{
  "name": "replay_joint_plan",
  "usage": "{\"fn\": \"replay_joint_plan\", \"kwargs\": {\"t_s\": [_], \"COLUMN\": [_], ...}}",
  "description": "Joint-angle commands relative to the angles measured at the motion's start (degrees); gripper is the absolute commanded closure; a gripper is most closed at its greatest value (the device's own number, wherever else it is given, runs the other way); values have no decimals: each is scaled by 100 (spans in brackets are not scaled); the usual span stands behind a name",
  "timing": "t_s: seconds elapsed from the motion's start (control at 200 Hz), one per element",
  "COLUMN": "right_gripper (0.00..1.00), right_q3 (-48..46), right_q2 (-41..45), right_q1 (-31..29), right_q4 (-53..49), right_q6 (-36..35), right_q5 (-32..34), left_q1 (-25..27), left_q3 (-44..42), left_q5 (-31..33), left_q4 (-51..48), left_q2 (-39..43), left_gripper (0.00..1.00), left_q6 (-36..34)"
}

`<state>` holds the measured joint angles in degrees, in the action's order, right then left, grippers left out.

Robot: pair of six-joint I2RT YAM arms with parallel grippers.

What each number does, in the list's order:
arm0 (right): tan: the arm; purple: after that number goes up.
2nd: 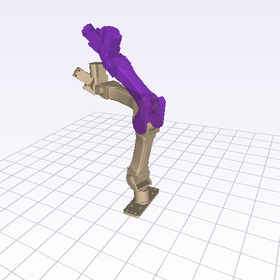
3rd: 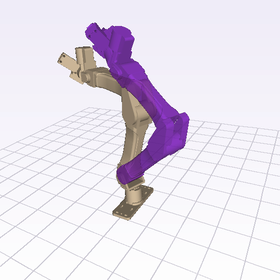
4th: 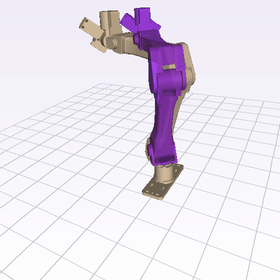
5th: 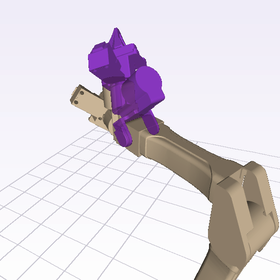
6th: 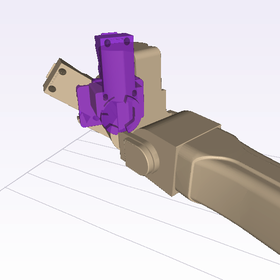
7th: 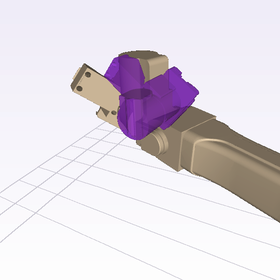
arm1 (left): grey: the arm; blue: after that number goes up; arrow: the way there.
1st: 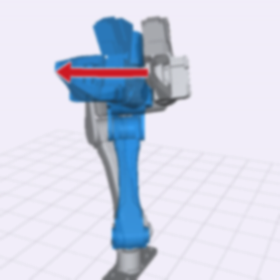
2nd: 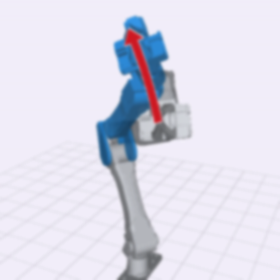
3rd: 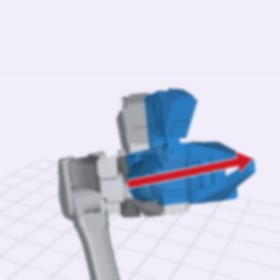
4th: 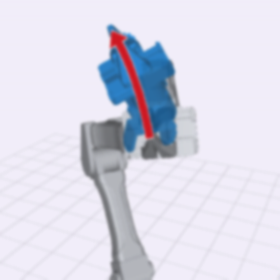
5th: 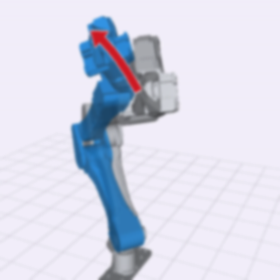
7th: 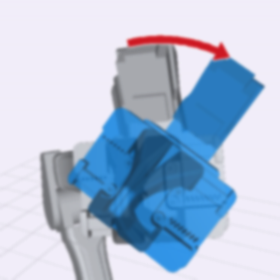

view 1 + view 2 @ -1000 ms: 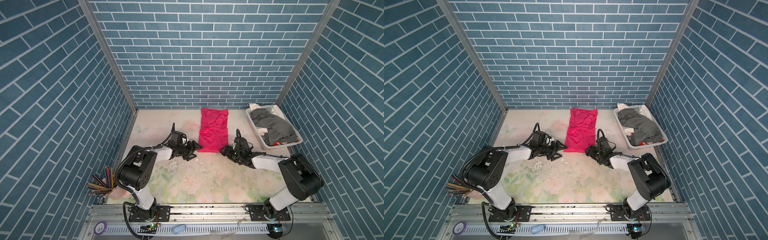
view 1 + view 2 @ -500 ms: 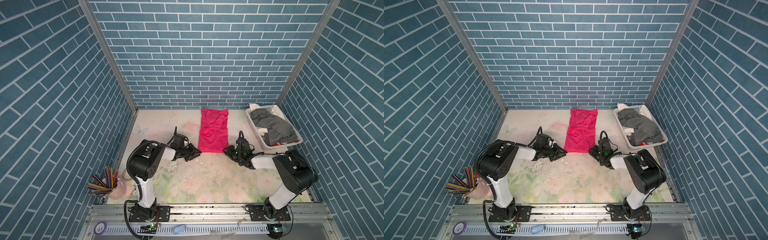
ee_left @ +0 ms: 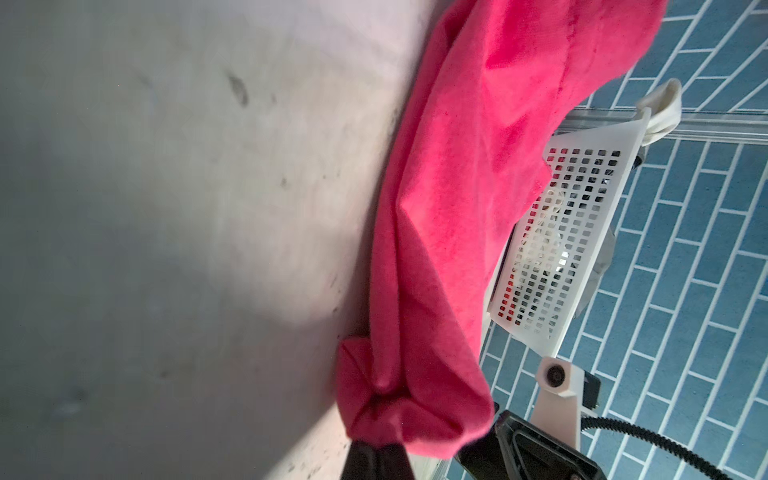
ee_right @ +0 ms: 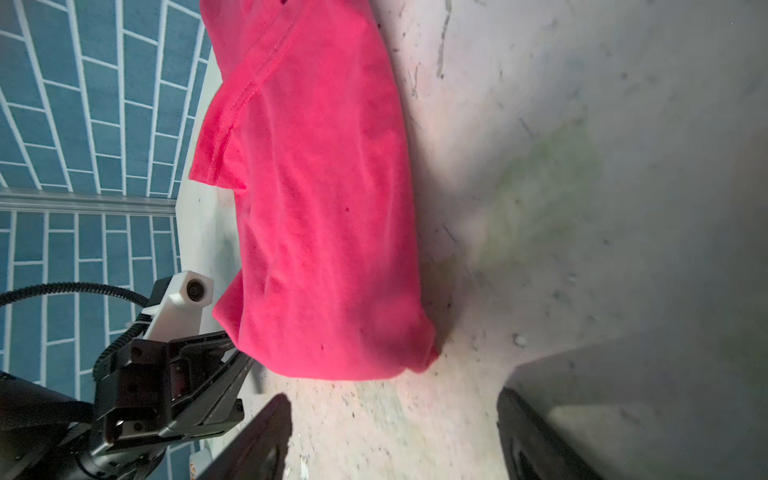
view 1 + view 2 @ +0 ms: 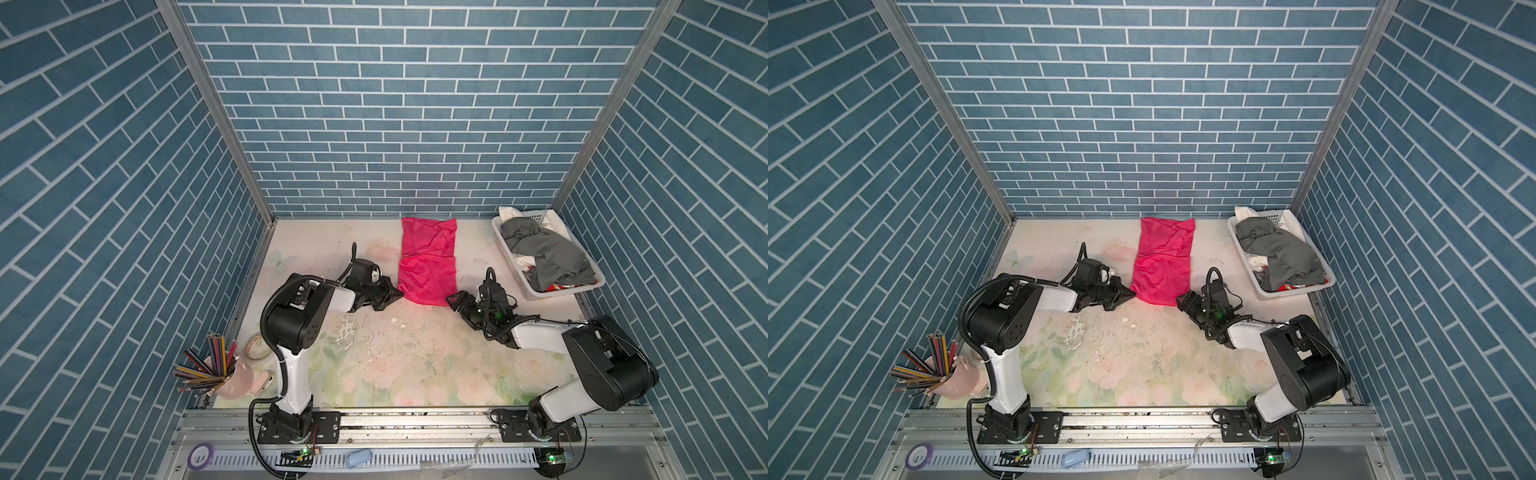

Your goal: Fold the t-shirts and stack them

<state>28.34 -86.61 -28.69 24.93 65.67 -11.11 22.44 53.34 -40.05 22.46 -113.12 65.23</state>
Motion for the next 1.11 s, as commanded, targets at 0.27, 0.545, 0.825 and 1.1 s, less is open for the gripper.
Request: {"fn": "replay_joint_plan", "kwargs": {"t_s": [0.27,0.545,0.825,1.1], "right_gripper": [14,10,12,45], "right_q3": [-177,-623,-692,-672], "right_q2": [-167,-783,-1285,-1852], "right_q1": [-671,-746,-980,-964], "right_q4": [1060,2858,3499,3705], "right_q6": [2263,3385,4454,4801], "right_q5": [539,1355,2165,2196], "left_q1": [371,418,411,358], "left_q3": [-163,-251,-398,-644], "left_q5": [-46,-107,-106,-143], "left_q4": [232,153,110,250], "left_q2": [1409,1598,1824,1989], "left_gripper": [100,100,100,100], "left_q6": [693,694,701,800]}}
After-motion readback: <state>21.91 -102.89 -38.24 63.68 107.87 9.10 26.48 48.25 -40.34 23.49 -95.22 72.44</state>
